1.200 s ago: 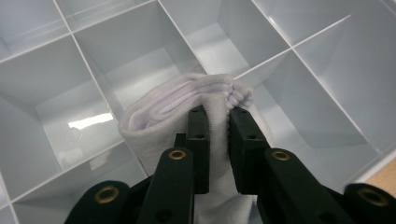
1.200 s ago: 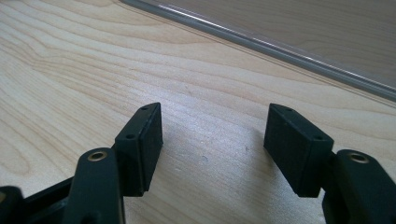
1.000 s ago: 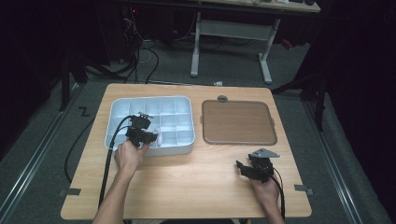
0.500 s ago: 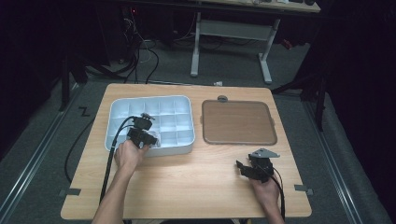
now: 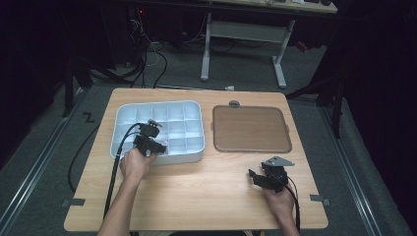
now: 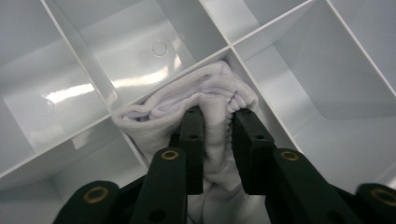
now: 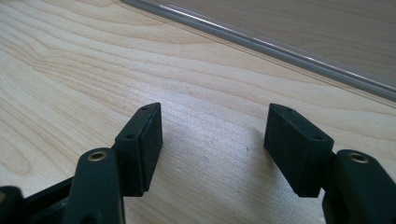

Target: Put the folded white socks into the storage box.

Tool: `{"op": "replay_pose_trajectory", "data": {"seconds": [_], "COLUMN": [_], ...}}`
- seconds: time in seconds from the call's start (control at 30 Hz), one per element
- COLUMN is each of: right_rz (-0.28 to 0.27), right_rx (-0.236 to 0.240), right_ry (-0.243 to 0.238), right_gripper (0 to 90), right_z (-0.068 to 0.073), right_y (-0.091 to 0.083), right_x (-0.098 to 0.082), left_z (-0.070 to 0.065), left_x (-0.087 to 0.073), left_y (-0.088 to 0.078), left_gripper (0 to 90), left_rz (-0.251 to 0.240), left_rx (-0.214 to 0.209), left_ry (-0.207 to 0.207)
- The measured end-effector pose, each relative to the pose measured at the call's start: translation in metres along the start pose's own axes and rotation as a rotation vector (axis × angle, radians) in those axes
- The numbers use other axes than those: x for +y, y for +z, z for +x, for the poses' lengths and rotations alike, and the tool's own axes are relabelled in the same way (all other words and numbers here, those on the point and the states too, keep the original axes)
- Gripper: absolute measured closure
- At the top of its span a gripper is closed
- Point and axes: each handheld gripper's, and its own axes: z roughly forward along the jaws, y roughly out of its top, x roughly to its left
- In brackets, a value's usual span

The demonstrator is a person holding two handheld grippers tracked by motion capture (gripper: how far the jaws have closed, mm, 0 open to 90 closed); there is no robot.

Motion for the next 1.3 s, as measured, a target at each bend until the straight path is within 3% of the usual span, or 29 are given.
{"op": "replay_pose_trajectory", "data": {"seconds": [0.23,0.3,0.47,0.77,1.1,1.3], "right_rz": [0.0,0.0,0.0,0.0,0.001,0.001], "right_rx": [-0.001,-0.001,-0.001,-0.001,-0.001,-0.001], "right_ry": [-0.001,-0.001,-0.001,-0.002,0.0,0.002], "right_gripper": [37.7,37.7,37.7,37.7,37.7,37.7], "right_z": [0.0,0.0,0.0,0.0,0.0,0.0], "right_y": [0.0,0.0,0.0,0.0,0.0,0.0], "right_x": [0.0,0.0,0.0,0.0,0.0,0.0], "left_z": [-0.003,-0.004,-0.003,0.001,0.012,0.016], "left_x": [-0.001,0.0,0.003,0.009,0.012,0.013], "left_y": [-0.009,-0.014,-0.021,-0.035,-0.055,-0.064], "left_gripper": [59.5,56.5,50.8,48.4,46.7,45.1], "left_rz": [-0.051,-0.088,-0.123,-0.18,-0.259,-0.28], "left_rx": [-0.016,-0.029,-0.048,-0.068,-0.109,-0.122], "left_ry": [0.02,0.011,-0.006,-0.024,-0.084,-0.088]}}
